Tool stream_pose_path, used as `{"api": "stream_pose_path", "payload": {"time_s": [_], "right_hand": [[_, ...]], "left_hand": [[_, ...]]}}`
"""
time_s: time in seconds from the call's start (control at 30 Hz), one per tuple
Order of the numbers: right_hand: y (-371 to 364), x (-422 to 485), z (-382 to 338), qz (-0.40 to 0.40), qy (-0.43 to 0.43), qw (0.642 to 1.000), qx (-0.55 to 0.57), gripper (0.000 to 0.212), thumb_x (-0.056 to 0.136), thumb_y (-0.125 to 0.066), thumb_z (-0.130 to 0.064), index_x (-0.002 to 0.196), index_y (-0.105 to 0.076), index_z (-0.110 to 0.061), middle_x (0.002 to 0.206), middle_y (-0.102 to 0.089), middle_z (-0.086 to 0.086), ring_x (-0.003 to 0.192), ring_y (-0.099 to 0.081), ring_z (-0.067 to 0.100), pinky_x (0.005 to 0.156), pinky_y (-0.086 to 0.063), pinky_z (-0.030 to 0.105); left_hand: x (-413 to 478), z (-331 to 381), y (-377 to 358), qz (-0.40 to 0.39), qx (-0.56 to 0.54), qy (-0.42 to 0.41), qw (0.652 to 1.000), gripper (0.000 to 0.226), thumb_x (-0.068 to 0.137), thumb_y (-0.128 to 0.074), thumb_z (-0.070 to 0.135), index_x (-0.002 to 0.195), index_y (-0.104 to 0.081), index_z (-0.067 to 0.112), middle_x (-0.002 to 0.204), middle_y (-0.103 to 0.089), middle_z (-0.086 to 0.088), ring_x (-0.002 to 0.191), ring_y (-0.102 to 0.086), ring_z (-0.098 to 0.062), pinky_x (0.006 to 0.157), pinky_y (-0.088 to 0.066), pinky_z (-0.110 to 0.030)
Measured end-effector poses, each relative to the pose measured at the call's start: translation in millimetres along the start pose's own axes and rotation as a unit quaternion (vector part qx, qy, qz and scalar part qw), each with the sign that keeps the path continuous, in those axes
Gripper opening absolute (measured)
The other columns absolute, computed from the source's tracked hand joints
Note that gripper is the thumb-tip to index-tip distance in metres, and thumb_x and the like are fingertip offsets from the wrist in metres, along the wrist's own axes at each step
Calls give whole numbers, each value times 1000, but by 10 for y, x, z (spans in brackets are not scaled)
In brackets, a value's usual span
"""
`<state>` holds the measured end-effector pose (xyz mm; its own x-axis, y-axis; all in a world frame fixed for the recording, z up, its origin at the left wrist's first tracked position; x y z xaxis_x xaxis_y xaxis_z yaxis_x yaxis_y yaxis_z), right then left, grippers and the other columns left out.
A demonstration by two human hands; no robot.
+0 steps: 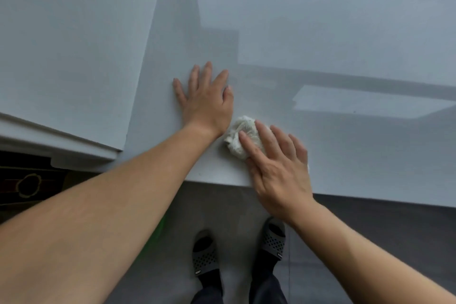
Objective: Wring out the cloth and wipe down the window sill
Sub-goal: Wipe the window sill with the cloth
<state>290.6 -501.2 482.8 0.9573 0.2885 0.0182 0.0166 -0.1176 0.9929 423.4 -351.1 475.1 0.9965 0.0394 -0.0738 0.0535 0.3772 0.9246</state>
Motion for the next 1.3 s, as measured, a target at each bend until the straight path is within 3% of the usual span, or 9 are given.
{"api": "stream_pose_path", "payload": {"time_s": [0.07,0.27,0.43,0.6,0.67,0.8,1.0,1.17,1.3], "right_hand": [[37,159,292,-15,13,1000,1,59,92,-44,-42,150,-30,-45,159,-31,-3,142,-30,28,114,-18,45],[118,996,1020,5,-244,969,39,52,99,-25,-45,151,-20,-46,164,-16,-6,147,-16,26,117,-7,48],[171,1095,786,-19,-1,1000,10,51,99,-37,-44,149,-28,-47,161,-26,-5,143,-24,26,114,-13,44],[231,1581,1394,-18,-187,982,31,52,99,-24,-48,151,-19,-47,164,-15,-6,147,-15,26,118,-8,47],[235,1569,1143,-13,-146,989,26,53,99,-26,-47,151,-19,-45,164,-15,-5,148,-14,27,117,-8,49],[331,1544,1073,-53,72,996,19,51,100,-32,-48,150,-23,-48,162,-23,-6,146,-21,26,117,-10,45],[401,2161,1613,-34,-145,988,37,54,98,-20,-53,152,-17,-45,164,-13,-5,147,-14,26,118,-8,50],[399,1975,1315,-49,35,998,4,57,97,-18,-59,152,-19,-45,163,-18,-5,147,-17,26,117,-9,48],[449,2581,1883,-38,-24,999,-2,58,96,-18,-60,151,-17,-45,163,-16,-4,146,-17,28,118,-11,48]], "left_hand": [[-19,4,-18,-2,33,-4,999,53,98,-26,45,150,-30,36,165,-10,1,151,0,-21,117,10,-58],[-61,18,-6,-6,79,-1,997,54,99,-24,44,152,-23,35,166,-4,1,151,4,-22,117,11,-59],[-89,23,57,-5,96,2,995,55,99,-25,47,152,-22,34,166,-3,1,151,4,-21,117,8,-60],[-98,38,88,-6,106,10,994,61,94,-21,52,152,-24,34,166,-4,1,151,3,-21,117,7,-61],[-102,55,109,-2,109,11,994,63,92,-21,53,152,-26,33,165,-7,1,151,1,-21,117,6,-60],[-129,112,172,-4,114,12,993,64,91,-22,54,150,-29,31,165,-10,-1,151,-2,-22,117,5,-62],[-17,302,261,-9,151,9,989,55,91,-31,44,138,-44,18,153,-30,-17,146,-19,-34,110,6,-73],[488,633,309,15,119,-22,993,58,90,-36,45,139,-45,16,152,-32,-20,147,-20,-34,114,5,-68],[1082,795,258,2,123,-51,991,65,91,-23,51,149,-31,24,163,-13,-11,151,-4,-28,116,10,-62]]}}
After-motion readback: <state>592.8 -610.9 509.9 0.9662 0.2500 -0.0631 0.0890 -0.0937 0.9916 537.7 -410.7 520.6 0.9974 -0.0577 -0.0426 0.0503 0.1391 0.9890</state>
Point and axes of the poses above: each hand's wrist, its own x-axis towards the middle knuckle, its own y-axis out of the back of the hand, z = x × y, the point moved 7 cm from there along x, towards the middle knuckle
